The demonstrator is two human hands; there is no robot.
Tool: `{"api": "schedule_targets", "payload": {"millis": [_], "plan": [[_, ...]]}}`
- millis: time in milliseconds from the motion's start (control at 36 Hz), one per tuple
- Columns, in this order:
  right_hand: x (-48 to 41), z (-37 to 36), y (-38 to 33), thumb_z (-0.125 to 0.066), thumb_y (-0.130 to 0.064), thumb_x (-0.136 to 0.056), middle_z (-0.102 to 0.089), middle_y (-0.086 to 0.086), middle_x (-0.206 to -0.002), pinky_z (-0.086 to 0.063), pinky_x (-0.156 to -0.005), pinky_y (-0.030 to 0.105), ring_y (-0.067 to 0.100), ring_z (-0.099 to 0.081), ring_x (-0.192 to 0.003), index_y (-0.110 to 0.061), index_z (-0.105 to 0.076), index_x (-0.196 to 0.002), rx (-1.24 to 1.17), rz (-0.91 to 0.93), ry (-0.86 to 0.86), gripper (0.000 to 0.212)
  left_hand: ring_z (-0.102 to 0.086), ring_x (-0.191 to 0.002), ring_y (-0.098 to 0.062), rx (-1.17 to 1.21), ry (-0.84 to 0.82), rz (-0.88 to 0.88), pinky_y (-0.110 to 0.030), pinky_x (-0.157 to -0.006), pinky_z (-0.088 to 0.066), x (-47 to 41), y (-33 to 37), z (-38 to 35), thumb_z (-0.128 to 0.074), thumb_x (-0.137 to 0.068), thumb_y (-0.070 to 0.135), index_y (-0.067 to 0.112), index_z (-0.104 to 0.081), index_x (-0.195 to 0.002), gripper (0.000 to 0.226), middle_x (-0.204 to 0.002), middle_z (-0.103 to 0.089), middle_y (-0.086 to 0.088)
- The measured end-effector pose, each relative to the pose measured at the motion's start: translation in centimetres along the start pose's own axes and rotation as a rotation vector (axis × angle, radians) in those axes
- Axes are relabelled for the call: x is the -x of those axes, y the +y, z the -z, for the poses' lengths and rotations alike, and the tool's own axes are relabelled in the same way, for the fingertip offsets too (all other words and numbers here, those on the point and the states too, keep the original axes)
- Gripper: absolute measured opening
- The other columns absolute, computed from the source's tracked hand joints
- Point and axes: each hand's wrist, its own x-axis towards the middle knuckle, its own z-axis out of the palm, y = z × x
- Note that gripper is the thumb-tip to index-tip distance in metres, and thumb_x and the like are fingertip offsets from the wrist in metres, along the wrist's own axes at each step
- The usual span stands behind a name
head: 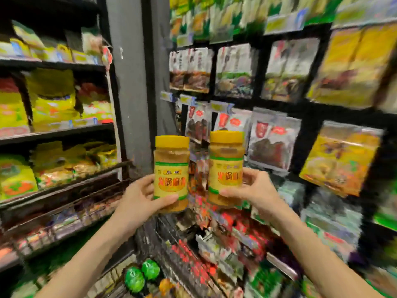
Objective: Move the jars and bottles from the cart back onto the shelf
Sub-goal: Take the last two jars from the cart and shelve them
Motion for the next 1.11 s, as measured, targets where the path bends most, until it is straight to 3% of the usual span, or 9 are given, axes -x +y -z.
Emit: {"api": "schedule_targets", "payload": {"millis": [139,194,278,472,583,722,861,1000,1111], "plan": [[7.1,8.3,-2.2,-0.095,-0.025,-0.027,-0.074,0.002,-0.093,-0.056,-0.078,0.027,0.013,-0.071,-0.085,-0.006,-0.065,-0.102,0.092,0.027,0.245,0.083,-0.071,-0.087,-0.009,0.062,-0.217,-0.054,-0.014,-0.071,-0.055,-0.5,2.9,-8.2,-0.092,-0.038,0.038,0.018,-0.062,-0.105,0.076,-0.090,-0.076,0.007],[10.5,11.7,-3.1,-0.092,-0.024,-0.033,-0.074,0.002,-0.094,-0.057,-0.079,0.029,0.014,-0.071,-0.087,-0.007,-0.064,-0.104,0.107,0.031,0.347,0.077,-0.071,-0.088,-0.011,0.088,-0.314,-0.069,-0.017,-0.072,-0.056,-0.2,4.3,-12.0,-0.092,-0.035,0.043,0.016,-0.061,-0.108,0.083,-0.092,-0.076,0.004],[16.2,16.3,-4.4,-0.086,-0.007,-0.051,-0.075,-0.008,-0.083,-0.057,-0.072,0.020,0.008,-0.071,-0.082,-0.015,-0.066,-0.095,0.167,0.040,0.465,0.049,-0.071,-0.079,-0.004,0.170,-0.442,-0.099,-0.012,-0.065,-0.054,1.2,6.6,-18.0,-0.083,-0.048,0.029,0.012,-0.060,-0.110,0.068,-0.085,-0.076,0.008],[30.7,25.9,-6.3,-0.084,-0.005,-0.053,-0.074,-0.013,-0.074,-0.054,-0.063,0.015,0.002,-0.070,-0.074,-0.020,-0.066,-0.086,0.265,0.016,0.769,0.040,-0.066,-0.066,0.009,0.282,-0.679,-0.170,-0.004,-0.056,-0.048,7.2,11.4,-32.5,-0.082,-0.061,0.016,0.019,-0.058,-0.094,0.041,-0.066,-0.071,0.020],[39.6,30.3,-7.6,-0.083,-0.001,-0.059,-0.074,-0.015,-0.074,-0.053,-0.063,0.014,0.001,-0.070,-0.076,-0.022,-0.064,-0.086,0.308,-0.007,0.906,0.039,-0.069,-0.080,0.001,0.354,-0.831,-0.176,-0.008,-0.063,-0.051,12.1,14.0,-39.9,-0.082,-0.055,0.027,0.012,-0.060,-0.107,0.059,-0.088,-0.073,0.007],[49.6,34.6,-9.2,-0.086,-0.015,-0.050,-0.073,-0.020,-0.074,-0.052,-0.062,0.013,-0.001,-0.069,-0.075,-0.022,-0.065,-0.085,0.384,-0.037,1.085,0.041,-0.071,-0.082,-0.003,0.382,-0.997,-0.204,-0.011,-0.062,-0.053,18.8,17.1,-48.6,-0.090,-0.045,0.025,0.018,-0.062,-0.102,0.064,-0.081,-0.075,0.016],[58.1,38.2,-10.5,-0.086,-0.015,-0.047,-0.075,-0.011,-0.076,-0.054,-0.065,0.015,0.005,-0.071,-0.077,-0.018,-0.069,-0.085,0.448,-0.039,1.231,0.042,-0.068,-0.077,0.005,0.443,-1.110,-0.247,-0.010,-0.063,-0.052,25.6,19.6,-56.8,-0.074,-0.069,-0.002,0.015,-0.057,-0.109,0.047,-0.090,-0.071,0.010],[64.7,41.0,-11.3,-0.083,0.001,-0.056,-0.073,-0.013,-0.069,-0.052,-0.060,0.012,0.001,-0.069,-0.069,-0.015,-0.068,-0.086,0.471,-0.026,1.352,0.037,-0.066,-0.092,0.001,0.485,-1.243,-0.252,-0.013,-0.072,-0.054,31.1,22.2,-63.2,-0.076,-0.052,0.025,0.015,-0.054,-0.120,0.072,-0.107,-0.067,0.010],[68.9,42.9,-11.8,-0.083,-0.006,-0.057,-0.075,-0.012,-0.077,-0.051,-0.060,0.011,0.002,-0.070,-0.074,-0.015,-0.069,-0.090,0.492,-0.032,1.428,0.038,-0.066,-0.090,0.006,0.495,-1.329,-0.245,-0.012,-0.070,-0.053,34.9,23.9,-68.0,-0.077,-0.051,0.026,0.026,-0.056,-0.111,0.065,-0.103,-0.067,0.016]]}}
